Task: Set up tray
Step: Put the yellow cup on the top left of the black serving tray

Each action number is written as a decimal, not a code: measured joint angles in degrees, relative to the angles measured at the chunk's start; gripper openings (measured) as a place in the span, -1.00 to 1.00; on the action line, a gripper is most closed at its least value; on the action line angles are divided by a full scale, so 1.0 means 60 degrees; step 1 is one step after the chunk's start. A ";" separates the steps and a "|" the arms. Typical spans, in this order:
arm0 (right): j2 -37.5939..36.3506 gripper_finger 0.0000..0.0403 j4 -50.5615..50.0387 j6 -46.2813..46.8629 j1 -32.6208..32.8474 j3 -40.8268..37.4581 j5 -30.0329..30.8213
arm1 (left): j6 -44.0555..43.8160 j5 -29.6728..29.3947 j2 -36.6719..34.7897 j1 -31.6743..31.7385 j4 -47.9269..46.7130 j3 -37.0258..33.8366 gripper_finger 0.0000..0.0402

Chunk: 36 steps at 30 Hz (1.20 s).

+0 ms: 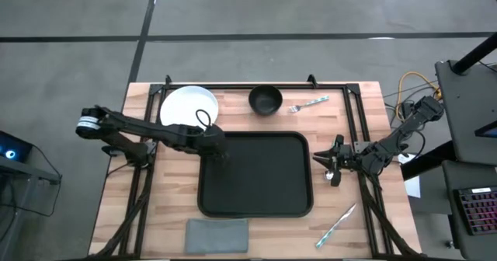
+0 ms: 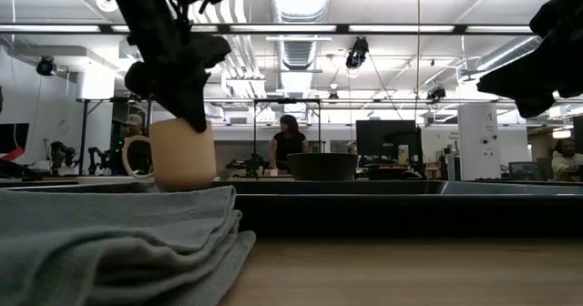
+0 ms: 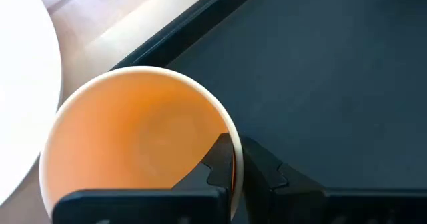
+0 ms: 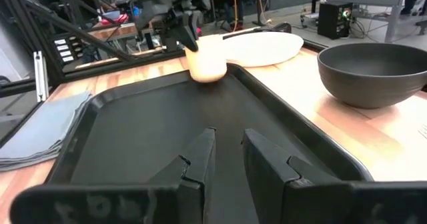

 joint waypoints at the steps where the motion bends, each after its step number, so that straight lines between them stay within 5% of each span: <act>1: 0.0000 -0.66 0.0016 -0.0002 -0.0005 0.0000 0.0003 | 0.0045 0.0001 0.0064 0.0015 0.0094 0.0006 -1.00; 22: 0.0006 -0.66 0.0021 -0.0026 -0.0019 0.0000 0.0253 | 0.0756 0.0175 0.0964 0.0213 -0.0173 0.0703 -0.98; 36: 0.0007 -0.66 -0.0006 -0.0011 -0.0012 0.0000 0.0240 | 0.0957 0.0227 0.0804 0.0195 -0.0264 0.0821 -0.58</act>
